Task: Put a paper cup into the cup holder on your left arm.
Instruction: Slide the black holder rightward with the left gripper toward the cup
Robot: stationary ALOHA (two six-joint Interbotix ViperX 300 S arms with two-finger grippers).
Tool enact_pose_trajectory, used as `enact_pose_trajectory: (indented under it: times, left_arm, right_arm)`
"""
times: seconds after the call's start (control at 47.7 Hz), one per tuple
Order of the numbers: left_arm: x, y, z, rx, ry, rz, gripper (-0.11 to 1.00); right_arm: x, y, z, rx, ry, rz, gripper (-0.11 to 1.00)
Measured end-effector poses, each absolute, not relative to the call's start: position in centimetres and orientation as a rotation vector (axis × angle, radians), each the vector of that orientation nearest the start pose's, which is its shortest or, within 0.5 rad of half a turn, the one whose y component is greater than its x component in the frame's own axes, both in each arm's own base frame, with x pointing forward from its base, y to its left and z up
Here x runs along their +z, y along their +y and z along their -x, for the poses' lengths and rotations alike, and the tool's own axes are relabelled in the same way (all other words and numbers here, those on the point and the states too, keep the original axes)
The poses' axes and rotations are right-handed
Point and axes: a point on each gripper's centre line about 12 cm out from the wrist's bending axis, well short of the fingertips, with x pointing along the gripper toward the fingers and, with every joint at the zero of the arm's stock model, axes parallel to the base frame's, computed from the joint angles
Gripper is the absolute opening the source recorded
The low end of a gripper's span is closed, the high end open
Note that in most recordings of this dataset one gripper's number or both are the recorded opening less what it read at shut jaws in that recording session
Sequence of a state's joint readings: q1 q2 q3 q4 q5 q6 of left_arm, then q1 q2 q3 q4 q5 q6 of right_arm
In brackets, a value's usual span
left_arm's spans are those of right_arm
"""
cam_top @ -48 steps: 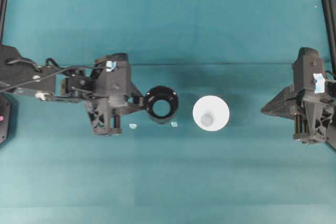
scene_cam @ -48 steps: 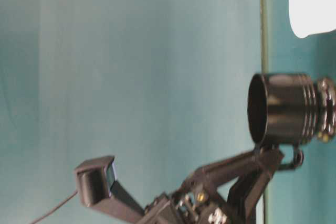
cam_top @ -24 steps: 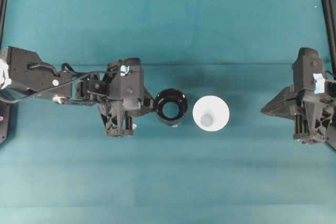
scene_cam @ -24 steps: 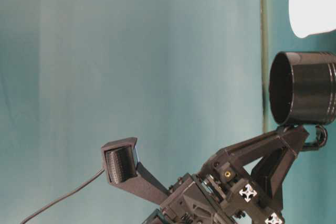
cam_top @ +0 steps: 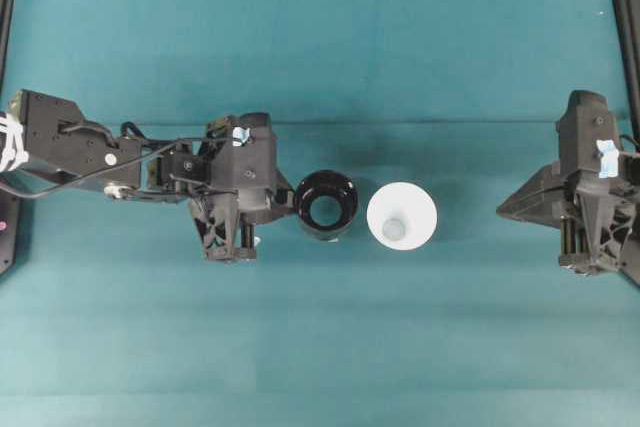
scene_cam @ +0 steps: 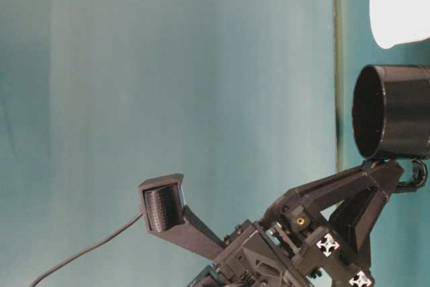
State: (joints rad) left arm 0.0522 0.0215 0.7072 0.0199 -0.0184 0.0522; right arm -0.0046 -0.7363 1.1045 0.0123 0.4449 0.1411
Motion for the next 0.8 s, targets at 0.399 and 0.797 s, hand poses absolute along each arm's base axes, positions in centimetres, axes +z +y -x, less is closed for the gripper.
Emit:
enact_pose_trajectory:
  times: [0.399, 0.797]
  left_arm:
    - [13.9, 1.9, -38.1, 0.021, 0.719, -0.05, 0.3]
    - [13.6, 1.7, -38.3, 0.016, 0.711, -0.051, 0.3]
  right_arm:
    - [19.5, -0.2, -20.4, -0.069, 0.812, -0.151, -0.01]
    - [19.5, -0.3, -20.4, -0.073, 0.812, -0.153, -0.01]
